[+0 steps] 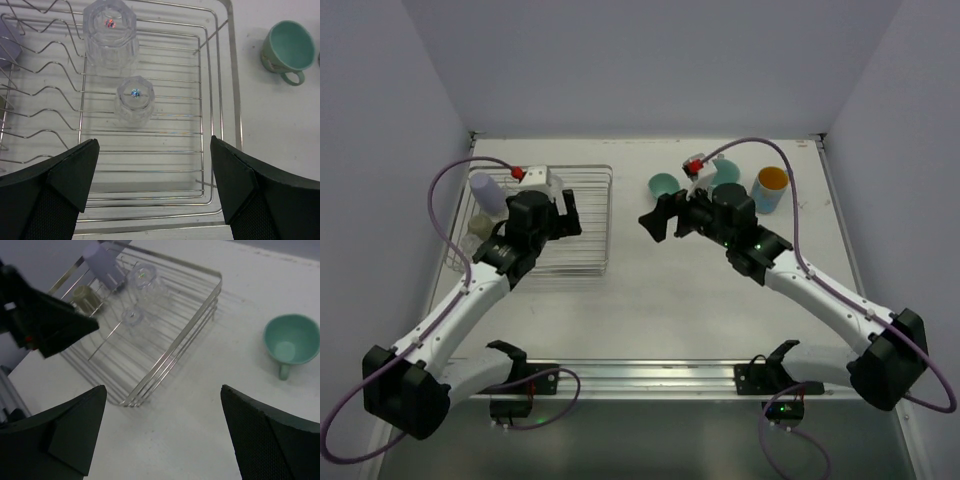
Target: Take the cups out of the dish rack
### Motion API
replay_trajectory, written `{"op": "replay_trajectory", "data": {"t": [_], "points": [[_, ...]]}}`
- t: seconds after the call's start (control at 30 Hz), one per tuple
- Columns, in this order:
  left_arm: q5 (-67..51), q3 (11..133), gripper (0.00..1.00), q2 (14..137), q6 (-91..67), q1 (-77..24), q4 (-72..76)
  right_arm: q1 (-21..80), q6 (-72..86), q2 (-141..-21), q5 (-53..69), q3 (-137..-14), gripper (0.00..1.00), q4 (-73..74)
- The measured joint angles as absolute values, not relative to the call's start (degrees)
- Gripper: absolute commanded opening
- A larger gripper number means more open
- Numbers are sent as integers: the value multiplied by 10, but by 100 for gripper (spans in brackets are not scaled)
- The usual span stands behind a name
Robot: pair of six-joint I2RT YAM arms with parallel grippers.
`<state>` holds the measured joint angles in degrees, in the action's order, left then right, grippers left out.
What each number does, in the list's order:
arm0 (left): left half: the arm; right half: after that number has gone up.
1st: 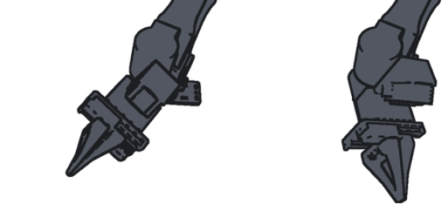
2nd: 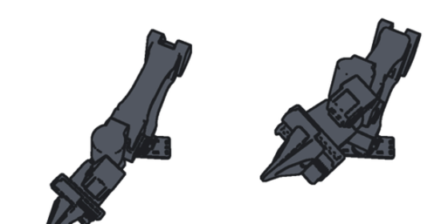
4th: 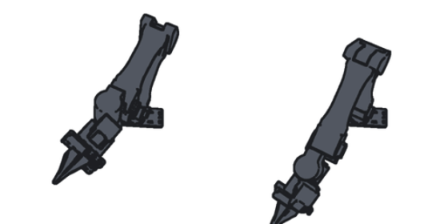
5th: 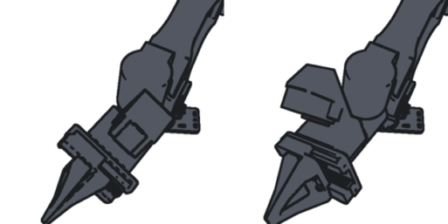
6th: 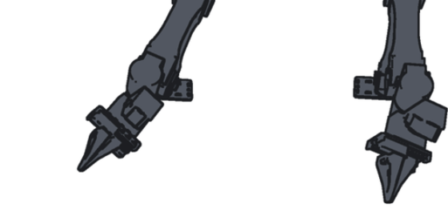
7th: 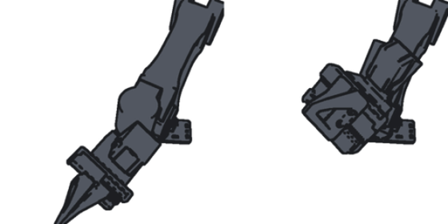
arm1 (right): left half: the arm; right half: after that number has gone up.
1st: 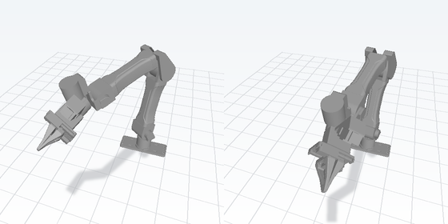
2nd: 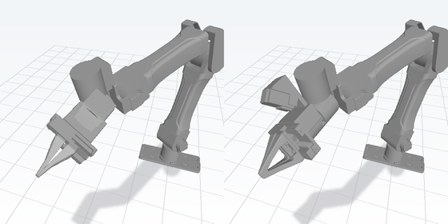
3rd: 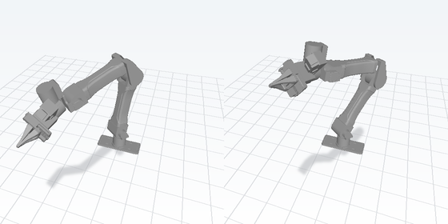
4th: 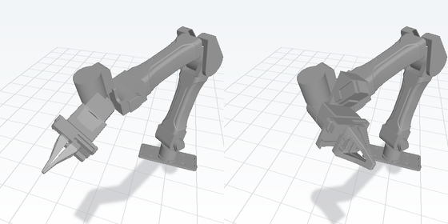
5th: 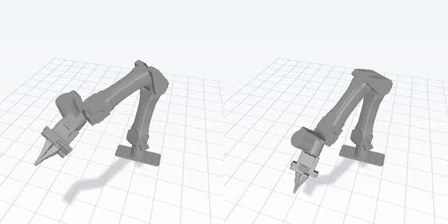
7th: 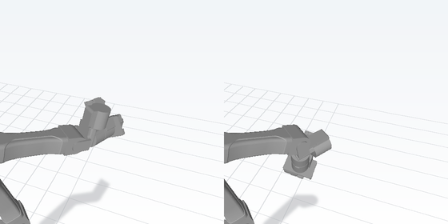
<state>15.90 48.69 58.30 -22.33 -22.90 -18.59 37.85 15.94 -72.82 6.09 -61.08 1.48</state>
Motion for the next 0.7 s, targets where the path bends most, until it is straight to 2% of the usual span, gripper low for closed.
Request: {"op": "replay_trajectory", "data": {"t": [0.1, 0.2, 0.57, 0.7], "points": [[186, 489, 100, 632, -236, -229, -176, 383, 196, -666, 86, -518, 99, -23], [214, 493, 99, 676, -247, -229, -167, 382, 208, -615, 91, -476, 99, -27], [253, 517, 90, 834, -239, -228, -81, 382, 204, -521, 90, -456, 98, -45], [262, 530, 81, 882, -225, -227, -65, 382, 203, -521, 91, -455, 98, -44]]}}
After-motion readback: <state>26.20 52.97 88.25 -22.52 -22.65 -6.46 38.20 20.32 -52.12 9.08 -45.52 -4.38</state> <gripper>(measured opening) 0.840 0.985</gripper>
